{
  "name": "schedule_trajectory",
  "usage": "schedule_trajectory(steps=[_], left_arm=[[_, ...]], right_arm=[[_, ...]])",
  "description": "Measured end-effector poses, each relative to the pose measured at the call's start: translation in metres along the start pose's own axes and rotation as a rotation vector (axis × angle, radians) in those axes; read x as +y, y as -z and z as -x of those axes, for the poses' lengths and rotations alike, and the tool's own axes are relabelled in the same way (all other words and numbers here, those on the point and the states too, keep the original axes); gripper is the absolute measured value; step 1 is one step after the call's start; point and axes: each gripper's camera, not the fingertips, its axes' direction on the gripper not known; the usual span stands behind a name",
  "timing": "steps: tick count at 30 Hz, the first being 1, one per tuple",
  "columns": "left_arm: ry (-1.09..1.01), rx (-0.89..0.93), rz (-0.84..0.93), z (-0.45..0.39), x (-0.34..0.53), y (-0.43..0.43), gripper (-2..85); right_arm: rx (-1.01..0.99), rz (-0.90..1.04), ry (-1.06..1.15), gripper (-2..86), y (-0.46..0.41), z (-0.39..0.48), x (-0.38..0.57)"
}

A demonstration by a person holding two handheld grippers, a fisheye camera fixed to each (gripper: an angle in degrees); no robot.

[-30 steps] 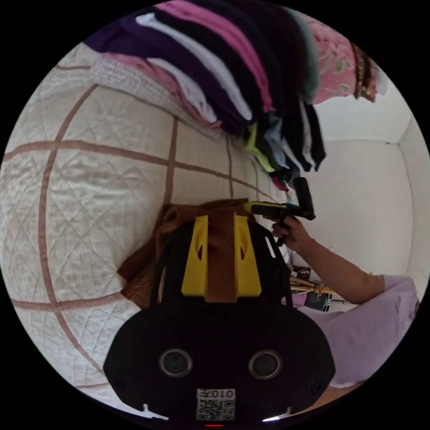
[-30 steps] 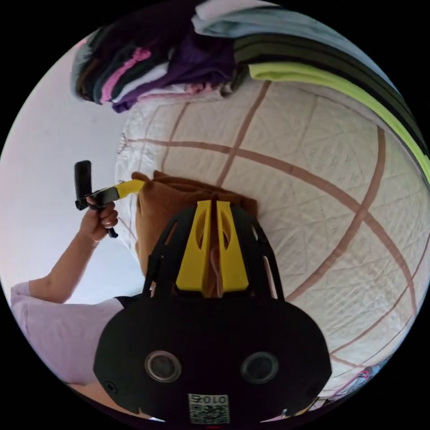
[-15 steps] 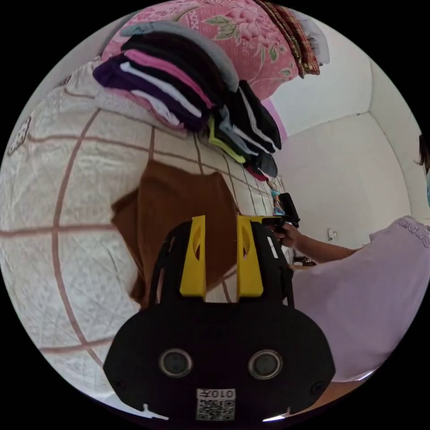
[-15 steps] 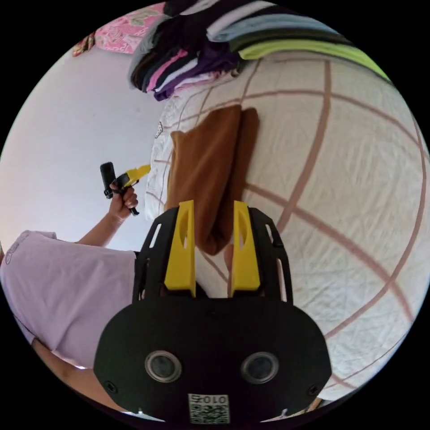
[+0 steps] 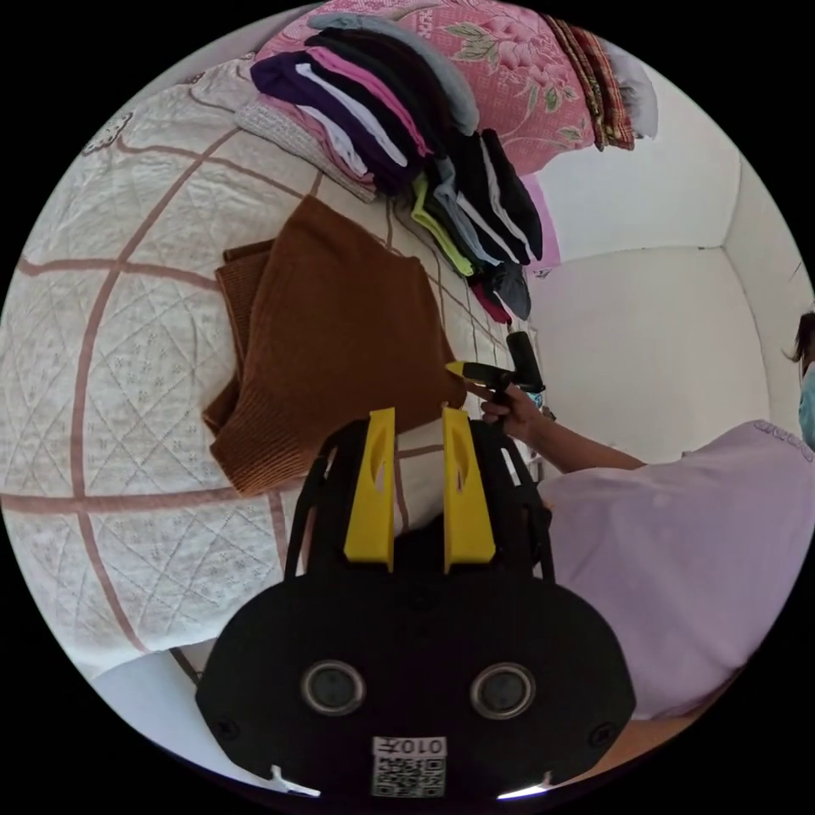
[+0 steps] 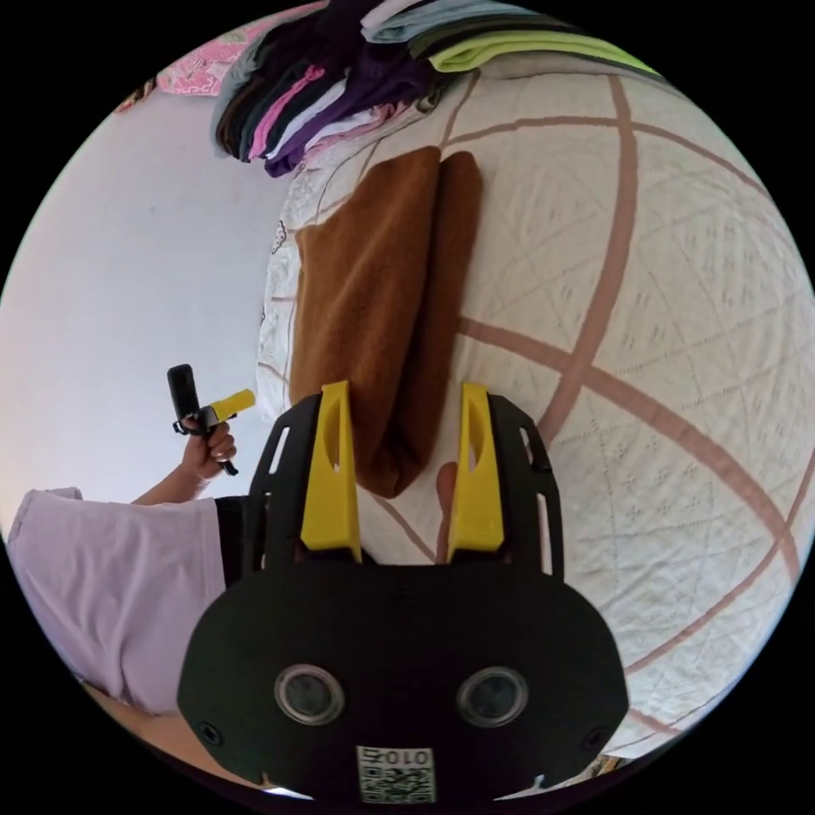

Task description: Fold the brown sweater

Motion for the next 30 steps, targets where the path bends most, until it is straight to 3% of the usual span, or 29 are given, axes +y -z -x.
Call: schedule_trajectory(steps=[5, 19, 25, 30], left_arm=[[0.059, 0.008, 0.008, 0.026, 0.024, 0.002, 9.2], [0.354, 0.092, -0.109, 0.115, 0.090, 0.035, 12.7], [0.574, 0.303, -0.253, 0.167, 0.121, 0.030, 14.8], [0.613, 0.352, -0.336, 0.183, 0.121, 0.021, 15.9]], right_arm=[[-0.157, 0.079, -0.092, 11.6, -0.011, -0.026, 0.012], [-0.399, 0.017, -0.169, 4.7, 0.012, -0.081, 0.033], [-0.398, 0.028, -0.175, 5.2, 0.019, -0.093, 0.059], [-0.426, 0.027, -0.224, 5.5, 0.018, -0.110, 0.078]])
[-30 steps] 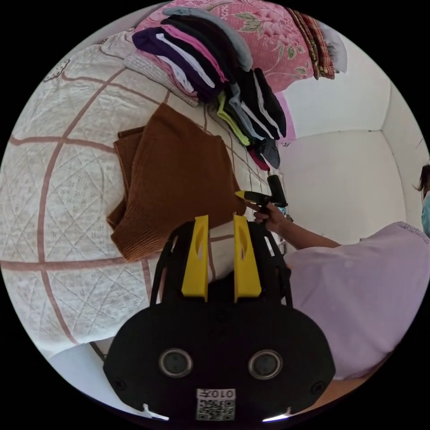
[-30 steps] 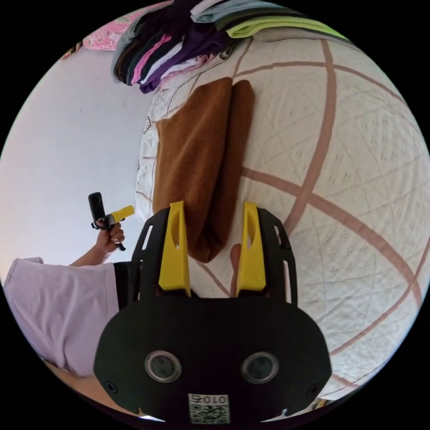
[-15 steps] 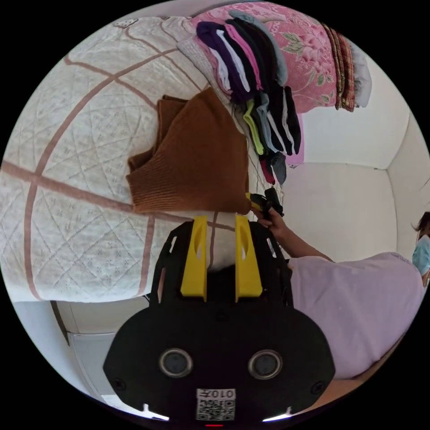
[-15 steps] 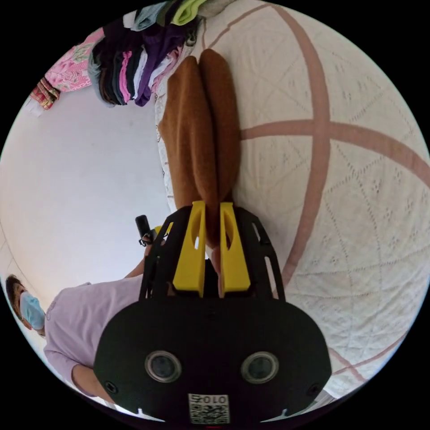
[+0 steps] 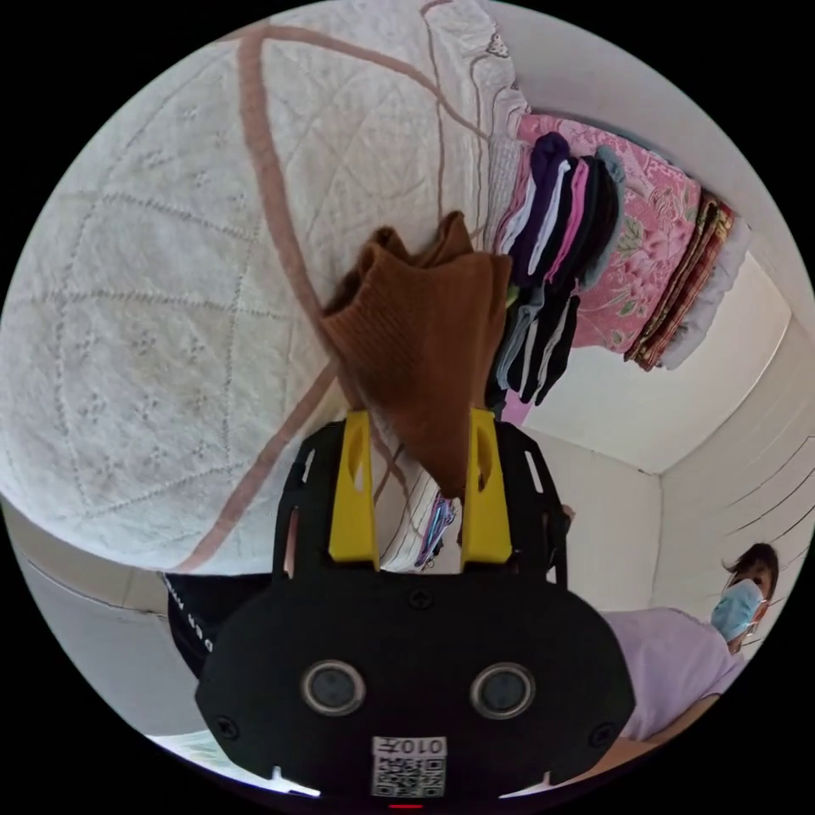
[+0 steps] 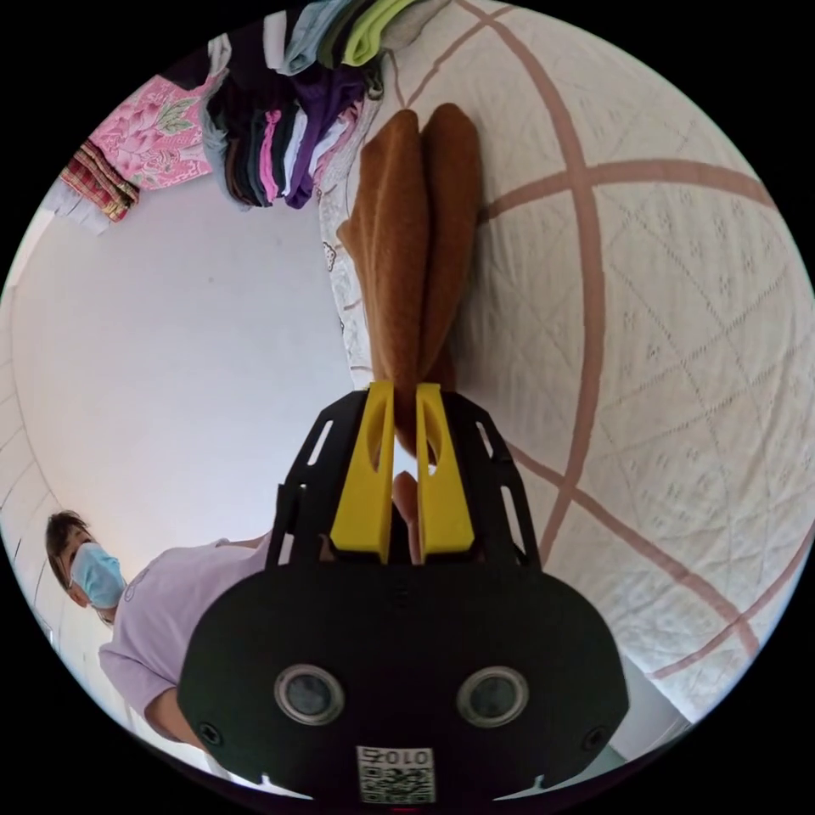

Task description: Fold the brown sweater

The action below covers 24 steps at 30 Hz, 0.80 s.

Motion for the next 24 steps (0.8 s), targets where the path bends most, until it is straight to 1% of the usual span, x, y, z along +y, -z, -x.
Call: schedule_trajectory(steps=[2, 9, 12, 14, 15, 17, 19, 20, 24], left_arm=[[0.013, 0.058, -0.038, 0.002, -0.008, 0.000, 16.3], [0.024, 0.089, -0.029, 0.004, -0.029, -0.014, 16.8], [0.030, 0.171, -0.106, 0.011, -0.033, -0.009, 14.6], [0.044, 0.239, -0.136, 0.013, -0.036, -0.004, 10.9], [0.049, 0.239, -0.129, 0.011, -0.037, -0.004, 10.5], [0.014, 0.210, -0.096, -0.010, -0.044, -0.004, 9.6], [0.002, 0.205, -0.071, -0.026, -0.048, -0.006, 9.4], [0.005, 0.207, -0.058, -0.035, -0.051, -0.008, 9.3], [0.053, 0.240, -0.047, -0.051, -0.055, -0.018, 9.2]], right_arm=[[0.001, -0.001, -0.013, 5.6, 0.004, -0.007, 0.003], [-0.053, 0.020, 0.007, 5.5, 0.021, 0.001, 0.008], [-0.020, 0.056, 0.028, 5.6, 0.027, 0.006, 0.009], [0.001, 0.066, 0.019, 6.0, 0.032, -0.003, 0.012], [0.009, 0.066, 0.020, 6.1, 0.033, -0.006, 0.013], [0.102, 0.076, 0.025, 7.5, 0.036, -0.020, 0.020], [0.139, 0.085, 0.038, 10.5, 0.038, -0.033, 0.029], [0.105, 0.092, 0.035, 13.0, 0.039, -0.044, 0.036], [-0.022, 0.062, 0.056, 17.2, 0.046, -0.070, 0.070]])
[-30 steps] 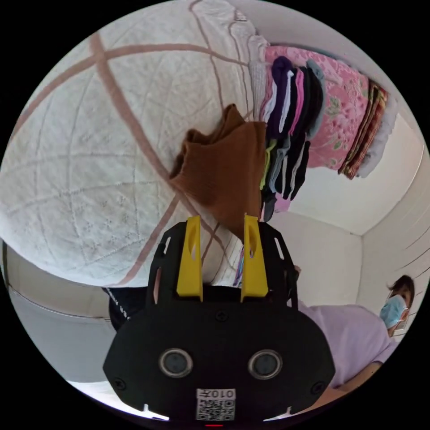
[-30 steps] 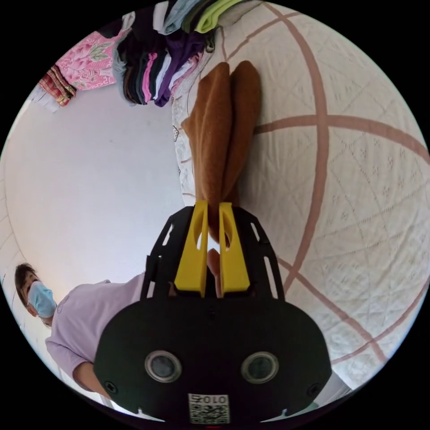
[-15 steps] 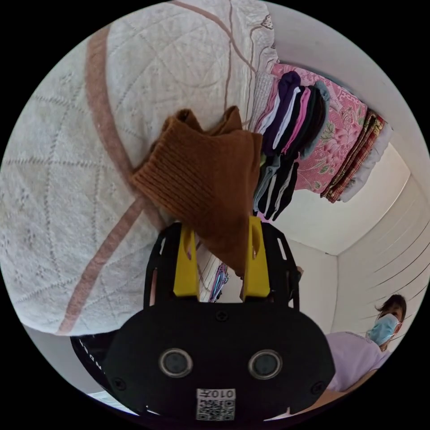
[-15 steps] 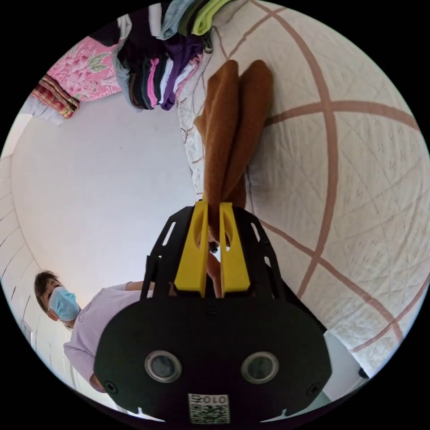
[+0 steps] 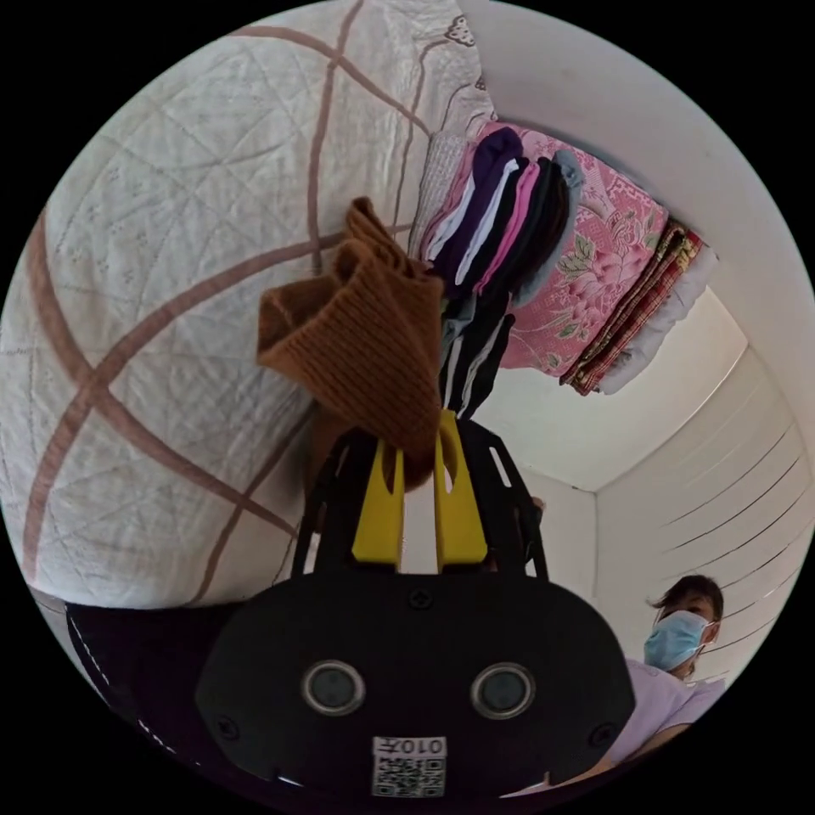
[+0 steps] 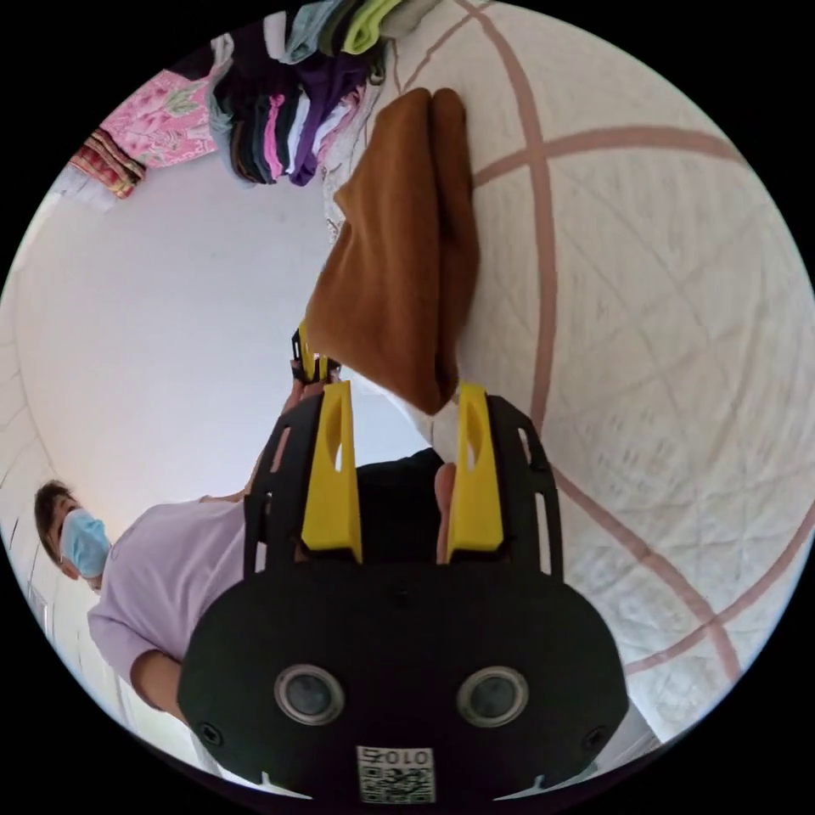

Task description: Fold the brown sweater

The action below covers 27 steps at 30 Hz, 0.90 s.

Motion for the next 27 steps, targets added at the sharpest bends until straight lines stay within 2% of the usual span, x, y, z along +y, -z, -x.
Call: schedule_trajectory(steps=[8, 11, 21, 27], left_arm=[[0.003, 0.018, 0.050, -0.030, -0.010, -0.043, 9.2], [-0.015, -0.010, 0.063, -0.038, -0.016, -0.056, 9.2], [-0.021, 0.005, 0.067, -0.022, -0.021, -0.088, 9.3], [-0.016, -0.005, 0.045, 0.009, -0.024, -0.094, 9.4]], right_arm=[[-0.402, -0.230, 0.072, 23.3, -0.013, -0.042, 0.059], [-0.473, -0.252, 0.101, 23.5, -0.022, -0.044, 0.061], [-0.561, -0.370, 0.090, 19.5, -0.025, -0.030, 0.072], [-0.445, -0.372, 0.065, 10.3, -0.021, -0.002, 0.091]])
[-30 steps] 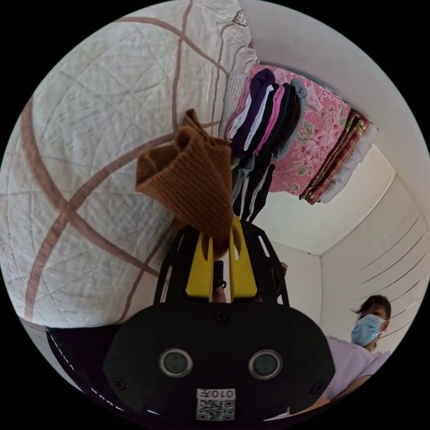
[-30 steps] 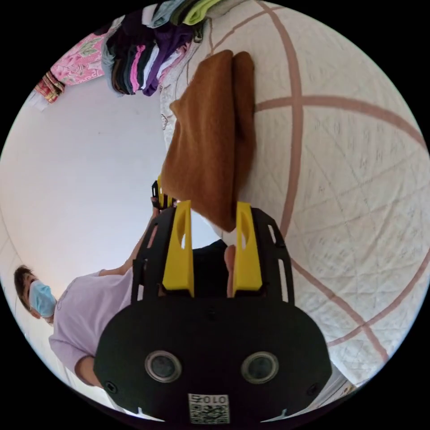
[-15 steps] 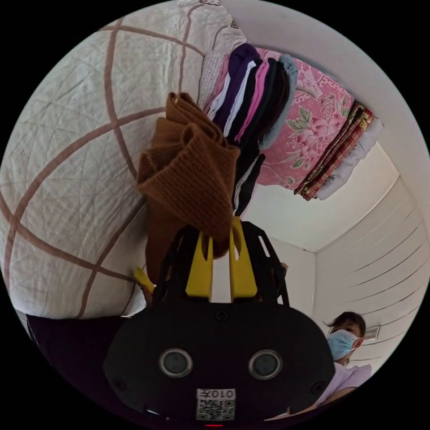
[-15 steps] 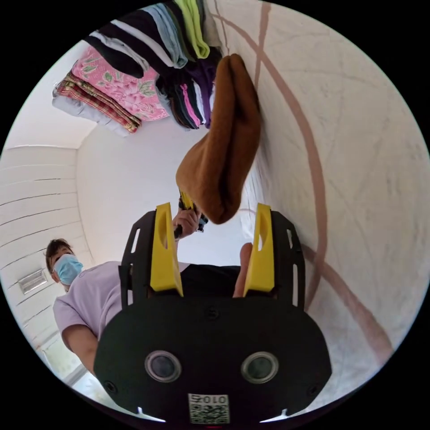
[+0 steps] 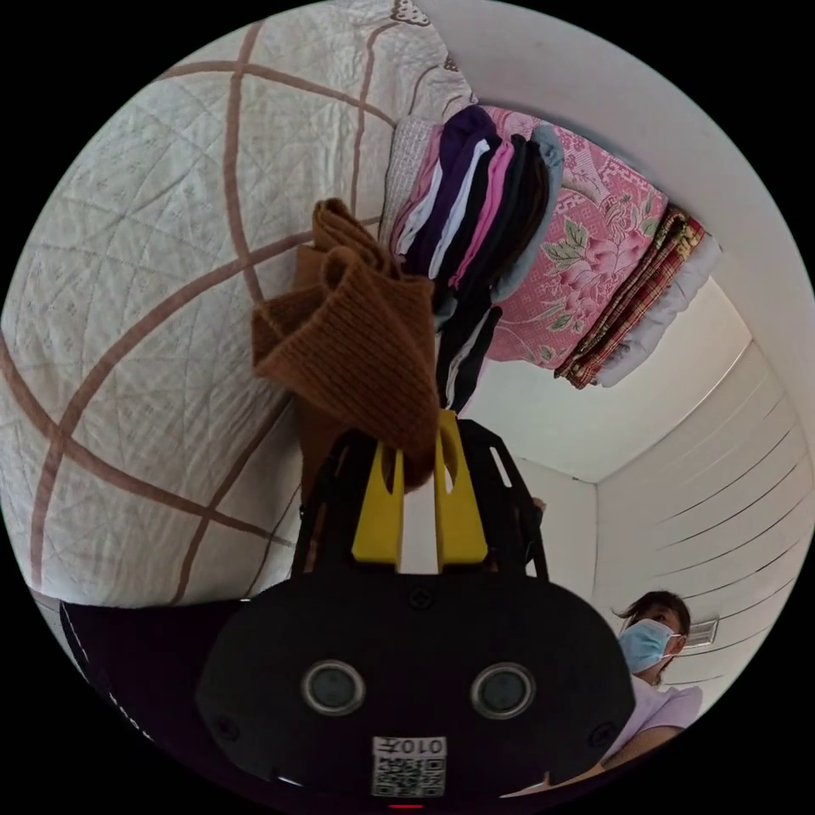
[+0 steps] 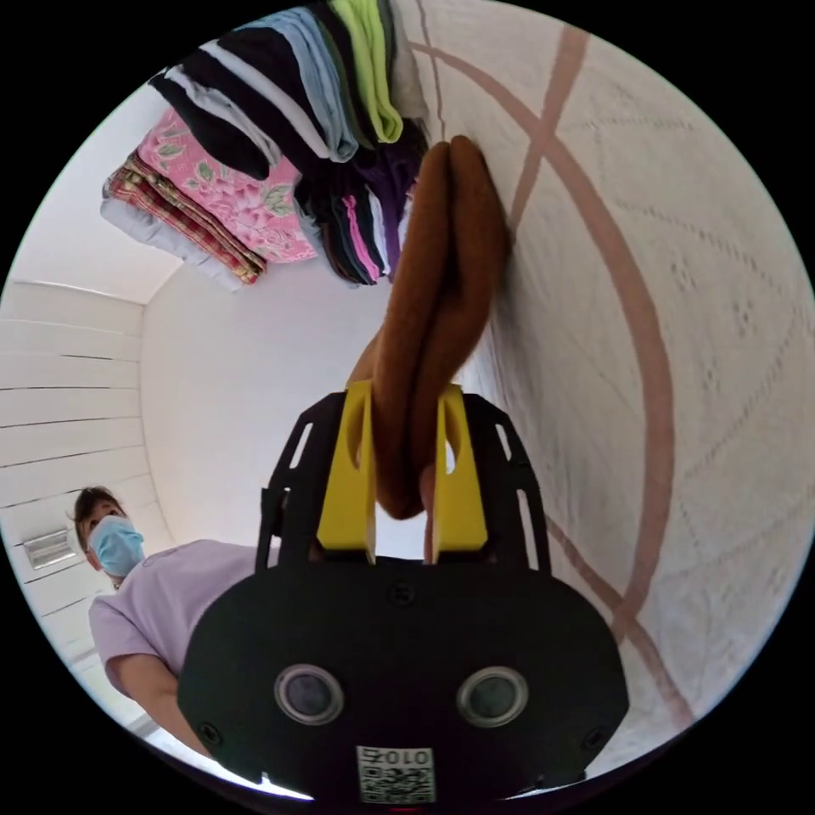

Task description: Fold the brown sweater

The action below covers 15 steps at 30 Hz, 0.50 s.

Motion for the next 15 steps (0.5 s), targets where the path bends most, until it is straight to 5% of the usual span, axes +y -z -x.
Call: schedule_trajectory(steps=[7, 15], left_arm=[[-0.053, -0.208, 0.118, 0.042, -0.005, -0.014, 9.3], [-0.094, -0.073, 0.110, 0.070, 0.000, -0.053, 9.1]], right_arm=[[0.277, 0.108, -0.033, 6.6, 0.003, 0.046, 0.036], [0.346, 0.106, 0.085, 5.7, -0.008, 0.132, 0.064]])
